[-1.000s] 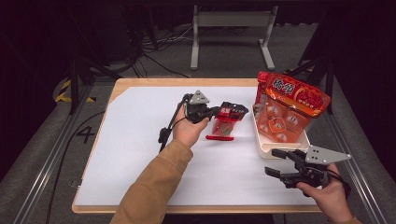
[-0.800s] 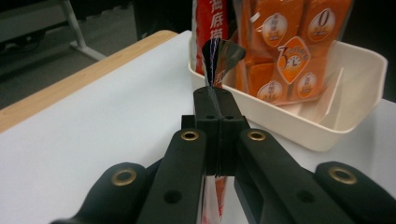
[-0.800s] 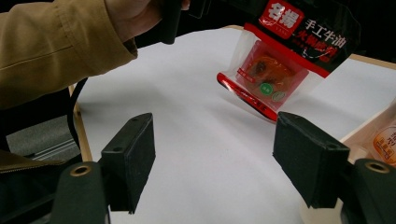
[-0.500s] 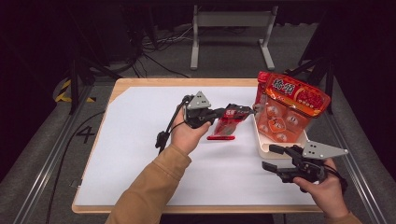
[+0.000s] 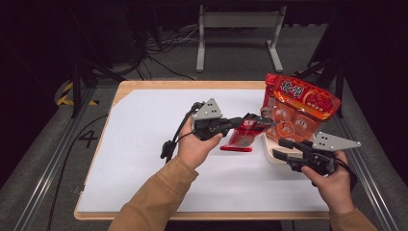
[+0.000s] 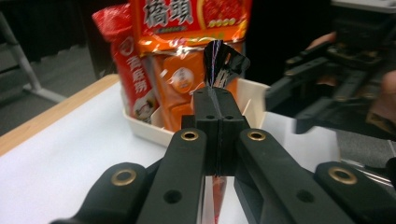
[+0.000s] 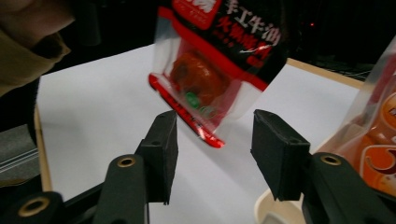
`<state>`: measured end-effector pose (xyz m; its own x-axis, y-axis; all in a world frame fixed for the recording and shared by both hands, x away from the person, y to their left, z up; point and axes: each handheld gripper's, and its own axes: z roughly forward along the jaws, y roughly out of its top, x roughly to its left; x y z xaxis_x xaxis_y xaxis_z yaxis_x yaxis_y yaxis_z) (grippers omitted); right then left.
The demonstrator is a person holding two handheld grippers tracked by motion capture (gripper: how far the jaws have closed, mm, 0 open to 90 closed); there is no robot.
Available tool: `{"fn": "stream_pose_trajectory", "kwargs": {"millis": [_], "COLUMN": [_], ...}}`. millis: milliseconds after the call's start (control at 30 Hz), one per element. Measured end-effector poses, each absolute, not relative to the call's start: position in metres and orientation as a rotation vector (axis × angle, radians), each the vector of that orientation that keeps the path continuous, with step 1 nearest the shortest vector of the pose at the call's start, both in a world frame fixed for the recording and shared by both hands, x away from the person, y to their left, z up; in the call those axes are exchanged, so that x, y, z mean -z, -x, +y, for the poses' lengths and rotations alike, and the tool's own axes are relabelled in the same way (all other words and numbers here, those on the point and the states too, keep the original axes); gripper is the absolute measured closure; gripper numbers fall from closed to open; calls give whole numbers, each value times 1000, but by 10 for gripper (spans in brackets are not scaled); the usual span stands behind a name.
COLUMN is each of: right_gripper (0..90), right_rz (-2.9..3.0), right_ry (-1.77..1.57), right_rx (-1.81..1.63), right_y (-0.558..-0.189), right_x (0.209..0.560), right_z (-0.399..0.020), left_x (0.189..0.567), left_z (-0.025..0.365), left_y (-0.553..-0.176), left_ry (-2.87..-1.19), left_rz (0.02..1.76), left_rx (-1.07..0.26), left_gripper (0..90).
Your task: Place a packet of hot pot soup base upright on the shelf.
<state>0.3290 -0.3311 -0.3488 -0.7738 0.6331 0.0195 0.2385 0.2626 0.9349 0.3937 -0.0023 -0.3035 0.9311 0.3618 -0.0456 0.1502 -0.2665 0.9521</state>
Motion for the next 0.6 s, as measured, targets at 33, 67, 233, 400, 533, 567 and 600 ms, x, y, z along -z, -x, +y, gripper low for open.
{"fn": "stream_pose_trajectory", "kwargs": {"millis": [33, 67, 233, 400, 533, 567, 600], "right_gripper": [551, 551, 616, 743, 885, 893, 893], "right_rz": [2173, 2173, 2136, 2118, 2095, 2091, 2091], "right_ry": [-799, -799, -813, -802, -789, -790, -790], "right_rx": [-1515, -1515, -1526, -1565, -1556, -1552, -1552], "right_y": [-331, -331, -337, -338, -333, -332, -332], "right_x": [347, 347, 340, 336, 329, 328, 328], "right_z": [-332, -332, -335, -337, -342, -343, -343], "left_x": [302, 302, 299, 299, 300, 300, 300], "left_z": [-4, -5, -12, -19, -21, -21, -21], "left_y": [-391, -389, -379, -373, -374, -374, -375], "left_ry": [-1848, -1843, -1841, -1844, -1825, -1825, -1820], "left_rz": [364, 361, 316, 290, 287, 287, 290], "left_rx": [-208, -206, -191, -168, -148, -148, -144], "left_gripper": [900, 900, 900, 900, 900, 900, 900]}}
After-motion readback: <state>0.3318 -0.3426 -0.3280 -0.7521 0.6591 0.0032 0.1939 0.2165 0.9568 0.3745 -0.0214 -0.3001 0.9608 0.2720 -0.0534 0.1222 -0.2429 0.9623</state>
